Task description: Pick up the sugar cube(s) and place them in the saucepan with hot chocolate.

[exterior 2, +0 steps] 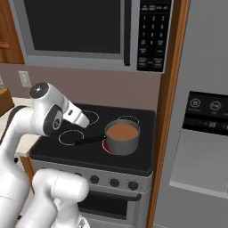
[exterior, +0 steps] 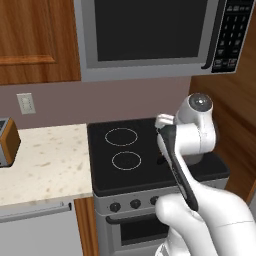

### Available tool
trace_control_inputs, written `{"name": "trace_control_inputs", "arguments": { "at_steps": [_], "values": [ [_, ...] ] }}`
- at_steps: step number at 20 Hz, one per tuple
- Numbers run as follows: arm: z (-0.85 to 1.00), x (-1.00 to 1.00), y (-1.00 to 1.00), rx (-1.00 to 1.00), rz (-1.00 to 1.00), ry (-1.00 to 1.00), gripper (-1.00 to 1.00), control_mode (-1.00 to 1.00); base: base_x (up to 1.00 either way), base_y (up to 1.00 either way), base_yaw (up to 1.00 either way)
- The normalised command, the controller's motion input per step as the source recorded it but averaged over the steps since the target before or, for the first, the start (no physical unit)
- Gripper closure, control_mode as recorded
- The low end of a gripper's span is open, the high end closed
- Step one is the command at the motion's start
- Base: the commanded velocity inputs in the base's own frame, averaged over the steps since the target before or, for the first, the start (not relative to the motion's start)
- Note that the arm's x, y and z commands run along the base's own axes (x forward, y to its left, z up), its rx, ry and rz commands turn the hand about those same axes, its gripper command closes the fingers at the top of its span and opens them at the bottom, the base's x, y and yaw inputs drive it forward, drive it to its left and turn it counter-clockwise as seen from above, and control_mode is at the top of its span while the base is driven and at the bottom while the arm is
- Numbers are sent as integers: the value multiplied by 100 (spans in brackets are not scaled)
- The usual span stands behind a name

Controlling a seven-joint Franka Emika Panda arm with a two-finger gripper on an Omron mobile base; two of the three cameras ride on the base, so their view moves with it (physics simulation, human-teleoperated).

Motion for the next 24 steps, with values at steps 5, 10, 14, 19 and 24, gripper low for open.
{"name": "trace_control_inputs", "arguments": {
  "at_steps": [5, 10, 14, 19, 24],
  "values": [
    [47, -59, 65, 2, 4, 4, -100, -100, 0, 0, 0],
    [-4, -80, 35, 7, 5, -5, -100, -100, 0, 0, 0],
    [-30, -61, 39, 6, 5, -1, -100, -100, 0, 0, 0],
    [-22, -8, 38, -1, 2, 0, -100, -100, 0, 0, 0],
    [-5, 6, 59, -16, 0, 9, -100, -100, 0, 0, 0]
  ]
}}
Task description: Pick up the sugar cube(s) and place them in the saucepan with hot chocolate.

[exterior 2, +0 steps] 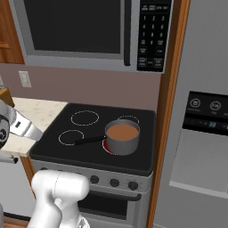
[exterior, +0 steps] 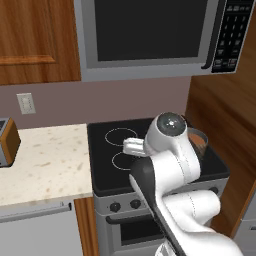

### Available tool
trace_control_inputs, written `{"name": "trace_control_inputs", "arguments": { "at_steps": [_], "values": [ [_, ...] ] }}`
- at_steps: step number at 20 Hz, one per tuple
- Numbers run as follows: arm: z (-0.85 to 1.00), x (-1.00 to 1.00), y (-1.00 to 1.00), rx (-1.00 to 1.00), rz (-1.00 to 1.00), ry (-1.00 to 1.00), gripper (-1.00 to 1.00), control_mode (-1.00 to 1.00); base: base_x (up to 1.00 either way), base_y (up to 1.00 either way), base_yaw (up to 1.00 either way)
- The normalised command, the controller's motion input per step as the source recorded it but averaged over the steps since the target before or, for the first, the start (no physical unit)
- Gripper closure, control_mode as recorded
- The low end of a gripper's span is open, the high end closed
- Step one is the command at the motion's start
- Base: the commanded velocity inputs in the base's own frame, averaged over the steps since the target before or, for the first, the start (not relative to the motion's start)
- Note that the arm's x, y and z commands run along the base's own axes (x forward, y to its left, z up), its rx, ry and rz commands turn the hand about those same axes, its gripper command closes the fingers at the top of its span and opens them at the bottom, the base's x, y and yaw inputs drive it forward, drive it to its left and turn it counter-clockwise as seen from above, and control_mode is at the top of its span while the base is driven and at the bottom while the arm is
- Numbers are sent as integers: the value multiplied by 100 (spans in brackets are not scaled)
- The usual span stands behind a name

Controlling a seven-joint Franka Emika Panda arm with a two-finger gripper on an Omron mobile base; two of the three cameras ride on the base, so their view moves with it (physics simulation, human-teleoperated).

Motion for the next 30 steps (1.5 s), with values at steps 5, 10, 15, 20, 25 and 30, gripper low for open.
{"name": "trace_control_inputs", "arguments": {
  "at_steps": [5, 10, 15, 20, 25, 30],
  "values": [
    [-46, 50, 68, -25, 0, 29, -100, -100, 0, 0, 0],
    [-90, 63, 56, -16, 0, 30, -100, -100, 0, 0, 0],
    [-96, 40, 37, -7, 0, 18, -100, -100, 0, 0, 0],
    [-91, 22, 22, 4, 10, 1, -100, -100, 0, 0, 0],
    [-52, 0, 10, 32, 29, -15, -100, -100, 0, 0, 0],
    [-23, -40, 14, 20, 12, -4, -100, -100, 0, 0, 0]
  ]
}}
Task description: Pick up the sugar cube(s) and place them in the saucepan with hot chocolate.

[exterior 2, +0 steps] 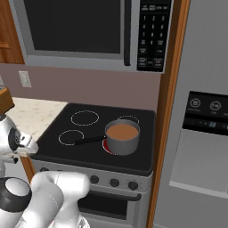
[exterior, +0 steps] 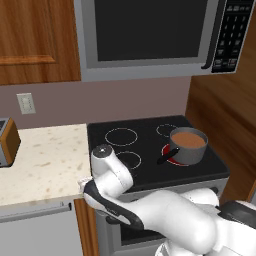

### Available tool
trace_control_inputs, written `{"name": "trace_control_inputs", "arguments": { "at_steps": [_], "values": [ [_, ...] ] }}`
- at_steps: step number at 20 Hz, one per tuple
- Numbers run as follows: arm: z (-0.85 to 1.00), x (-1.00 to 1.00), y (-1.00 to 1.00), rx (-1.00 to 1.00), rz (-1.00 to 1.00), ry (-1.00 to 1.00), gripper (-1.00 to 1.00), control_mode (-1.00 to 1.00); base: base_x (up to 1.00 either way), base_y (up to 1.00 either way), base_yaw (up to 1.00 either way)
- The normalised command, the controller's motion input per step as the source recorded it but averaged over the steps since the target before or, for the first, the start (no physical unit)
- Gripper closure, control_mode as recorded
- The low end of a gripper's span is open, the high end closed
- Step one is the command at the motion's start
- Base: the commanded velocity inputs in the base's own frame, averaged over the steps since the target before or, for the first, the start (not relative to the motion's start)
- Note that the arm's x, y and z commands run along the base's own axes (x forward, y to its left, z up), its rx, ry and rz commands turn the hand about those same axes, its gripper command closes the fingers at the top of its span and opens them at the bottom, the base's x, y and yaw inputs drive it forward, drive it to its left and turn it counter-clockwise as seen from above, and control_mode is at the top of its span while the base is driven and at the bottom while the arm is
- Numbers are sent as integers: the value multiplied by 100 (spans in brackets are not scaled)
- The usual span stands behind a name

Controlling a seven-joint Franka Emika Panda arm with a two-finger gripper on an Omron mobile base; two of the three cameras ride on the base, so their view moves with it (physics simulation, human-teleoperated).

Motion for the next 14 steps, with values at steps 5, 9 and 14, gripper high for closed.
{"name": "trace_control_inputs", "arguments": {
  "at_steps": [5, 9, 14],
  "values": [
    [-6, -72, 25, 5, -4, -1, -100, -100, 0, 0, 0],
    [0, -85, 7, 2, -13, 0, -100, -100, 0, 0, 0],
    [0, -89, 3, 3, -24, -4, -100, -100, 0, 0, 0]
  ]
}}
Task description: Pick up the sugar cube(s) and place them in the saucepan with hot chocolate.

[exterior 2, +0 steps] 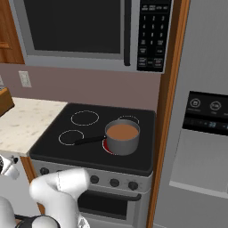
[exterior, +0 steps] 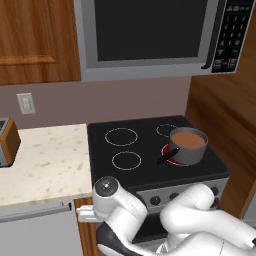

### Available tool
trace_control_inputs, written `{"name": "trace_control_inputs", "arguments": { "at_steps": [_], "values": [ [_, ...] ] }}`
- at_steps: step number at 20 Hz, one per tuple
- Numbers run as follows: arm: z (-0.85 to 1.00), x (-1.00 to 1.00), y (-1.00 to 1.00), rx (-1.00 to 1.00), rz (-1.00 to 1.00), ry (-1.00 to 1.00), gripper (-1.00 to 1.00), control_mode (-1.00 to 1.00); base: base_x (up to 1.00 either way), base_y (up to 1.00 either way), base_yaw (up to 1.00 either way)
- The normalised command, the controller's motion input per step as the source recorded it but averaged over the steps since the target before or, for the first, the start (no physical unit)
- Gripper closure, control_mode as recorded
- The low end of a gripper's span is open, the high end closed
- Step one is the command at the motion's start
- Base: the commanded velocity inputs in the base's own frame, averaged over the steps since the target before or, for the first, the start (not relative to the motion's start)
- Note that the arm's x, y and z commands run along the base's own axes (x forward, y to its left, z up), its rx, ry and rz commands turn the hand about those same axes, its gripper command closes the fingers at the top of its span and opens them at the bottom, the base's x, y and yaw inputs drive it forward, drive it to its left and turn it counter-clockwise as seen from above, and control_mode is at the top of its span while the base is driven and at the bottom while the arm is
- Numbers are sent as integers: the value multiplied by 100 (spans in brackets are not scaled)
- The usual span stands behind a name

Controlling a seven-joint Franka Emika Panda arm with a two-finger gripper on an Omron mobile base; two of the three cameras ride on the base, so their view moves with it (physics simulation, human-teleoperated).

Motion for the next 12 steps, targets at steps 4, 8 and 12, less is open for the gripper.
{"name": "trace_control_inputs", "arguments": {
  "at_steps": [4, 8, 12],
  "values": [
    [18, -71, 0, 0, -31, -1, -100, -100, 0, 0, 0],
    [16, -42, 0, 0, -27, 0, -100, -100, 0, 0, 0],
    [0, -10, 8, 0, -20, -2, -100, -100, 0, 0, 0]
  ]
}}
